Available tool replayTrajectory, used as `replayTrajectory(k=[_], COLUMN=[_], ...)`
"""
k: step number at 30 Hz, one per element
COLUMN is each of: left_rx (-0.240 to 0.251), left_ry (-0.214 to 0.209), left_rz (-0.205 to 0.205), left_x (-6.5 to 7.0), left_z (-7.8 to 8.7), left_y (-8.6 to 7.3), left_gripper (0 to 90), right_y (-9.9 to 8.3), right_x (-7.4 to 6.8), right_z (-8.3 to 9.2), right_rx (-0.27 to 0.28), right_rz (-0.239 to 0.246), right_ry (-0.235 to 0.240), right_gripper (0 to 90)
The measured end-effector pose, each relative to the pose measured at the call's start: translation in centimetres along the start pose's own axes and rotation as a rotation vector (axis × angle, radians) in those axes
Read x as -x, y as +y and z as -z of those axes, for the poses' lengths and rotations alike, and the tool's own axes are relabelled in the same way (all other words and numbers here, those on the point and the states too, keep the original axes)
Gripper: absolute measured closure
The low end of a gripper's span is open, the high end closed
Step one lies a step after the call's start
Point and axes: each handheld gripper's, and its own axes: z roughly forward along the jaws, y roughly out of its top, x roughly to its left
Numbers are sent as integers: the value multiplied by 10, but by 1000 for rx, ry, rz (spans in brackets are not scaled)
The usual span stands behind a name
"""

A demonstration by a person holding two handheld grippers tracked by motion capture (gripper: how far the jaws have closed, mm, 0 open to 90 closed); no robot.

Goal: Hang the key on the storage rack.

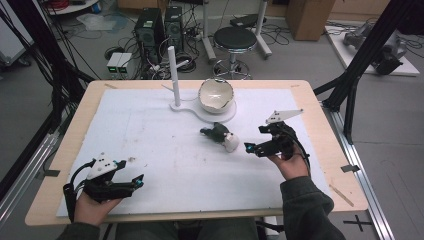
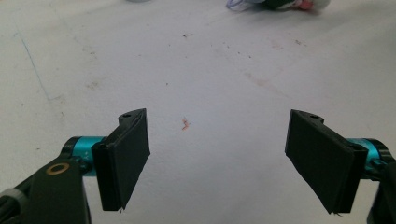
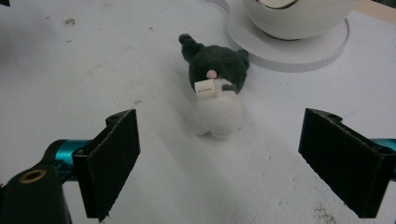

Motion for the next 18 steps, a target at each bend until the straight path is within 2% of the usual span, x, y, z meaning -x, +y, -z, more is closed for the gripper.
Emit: replayTrajectory(k=[4,18], left_rx=[-1,-7], left_ry=[0,-5], left_rz=[-1,-2], left_x=[0,-1], left_z=[0,0], left_y=[0,0], left_gripper=[221,221], right_y=[11,42], right_x=[2,7], right_z=[-6,-22], right_rx=[-28,-60], right_rz=[0,14], right_ry=[-3,6], right_gripper=[117,117])
